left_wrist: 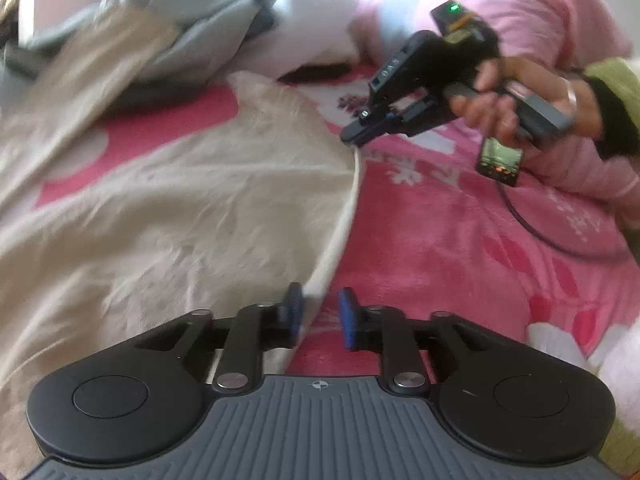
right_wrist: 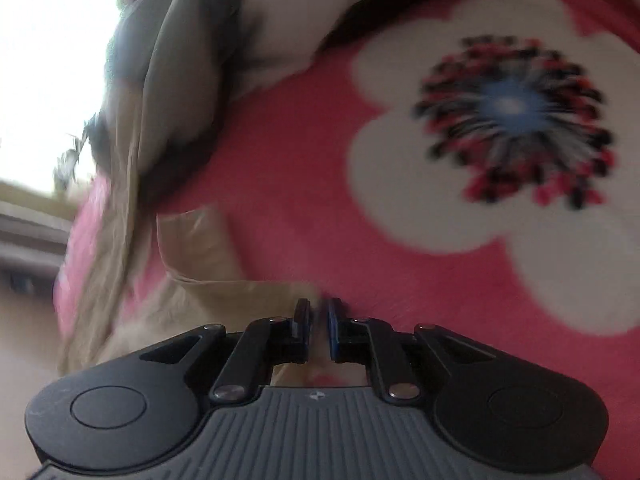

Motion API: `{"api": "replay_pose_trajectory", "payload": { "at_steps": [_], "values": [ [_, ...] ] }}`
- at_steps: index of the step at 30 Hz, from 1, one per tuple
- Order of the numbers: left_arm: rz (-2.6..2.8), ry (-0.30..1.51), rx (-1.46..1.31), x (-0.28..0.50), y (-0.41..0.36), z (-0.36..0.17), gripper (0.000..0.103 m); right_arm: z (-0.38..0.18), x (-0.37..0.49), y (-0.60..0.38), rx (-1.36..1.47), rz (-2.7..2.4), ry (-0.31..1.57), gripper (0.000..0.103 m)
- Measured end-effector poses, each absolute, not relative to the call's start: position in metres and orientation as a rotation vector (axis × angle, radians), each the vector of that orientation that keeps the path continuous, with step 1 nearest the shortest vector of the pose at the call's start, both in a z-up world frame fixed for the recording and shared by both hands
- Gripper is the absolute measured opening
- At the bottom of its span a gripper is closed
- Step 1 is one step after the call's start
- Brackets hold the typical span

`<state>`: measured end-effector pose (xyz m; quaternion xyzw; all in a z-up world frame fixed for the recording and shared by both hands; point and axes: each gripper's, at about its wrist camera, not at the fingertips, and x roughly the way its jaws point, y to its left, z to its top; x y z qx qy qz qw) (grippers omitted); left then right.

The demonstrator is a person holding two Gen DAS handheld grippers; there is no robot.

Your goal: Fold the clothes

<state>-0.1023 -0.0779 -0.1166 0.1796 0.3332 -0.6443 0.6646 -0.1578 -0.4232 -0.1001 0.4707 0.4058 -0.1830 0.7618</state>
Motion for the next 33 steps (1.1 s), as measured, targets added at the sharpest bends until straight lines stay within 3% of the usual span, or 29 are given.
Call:
{"api": "replay_pose_trajectory", "payload": {
  "at_steps": [2, 4, 6, 8, 13, 16, 18, 19, 20, 33],
  "values": [
    [-1.457, 0.771, 0.38, -0.103, -0.074, -0.114, 0.034, -0.085, -0.154, -0.424, 0.952, -0.402, 0.849, 0.013],
    [-1.441, 0.796, 0.36, -0.102, -0.072, -0.114, 0.035, -0.068, -0.143, -0.42, 0.844, -0.374, 0.825, 0.021],
    [-1.424, 0.813, 0.351, -0.103, -0.067, -0.115, 0.036, -0.055, -0.131, -0.415, 0.75, -0.335, 0.816, 0.038],
    [-1.414, 0.82, 0.346, -0.104, -0.061, -0.115, 0.037, -0.046, -0.118, -0.41, 0.669, -0.291, 0.821, 0.046],
    [-1.387, 0.867, 0.332, -0.106, -0.05, -0.116, 0.041, -0.067, -0.077, -0.419, 0.549, -0.303, 0.903, 0.049],
    [-1.36, 0.898, 0.321, -0.108, -0.04, -0.118, 0.041, -0.083, -0.076, -0.437, 0.591, -0.296, 0.934, 0.042],
    [-1.338, 0.914, 0.303, -0.107, -0.033, -0.119, 0.042, -0.078, -0.076, -0.439, 0.585, -0.276, 0.917, 0.019],
    [-1.326, 0.922, 0.293, -0.107, -0.029, -0.119, 0.042, -0.076, -0.076, -0.439, 0.57, -0.267, 0.914, 0.016],
    [-1.314, 0.929, 0.282, -0.106, -0.027, -0.118, 0.042, -0.074, -0.076, -0.438, 0.568, -0.254, 0.905, 0.006],
    [-1.153, 0.911, 0.138, -0.062, -0.011, -0.102, 0.042, -0.046, -0.036, -0.43, 0.382, -0.245, 0.753, 0.005]
  ]
}}
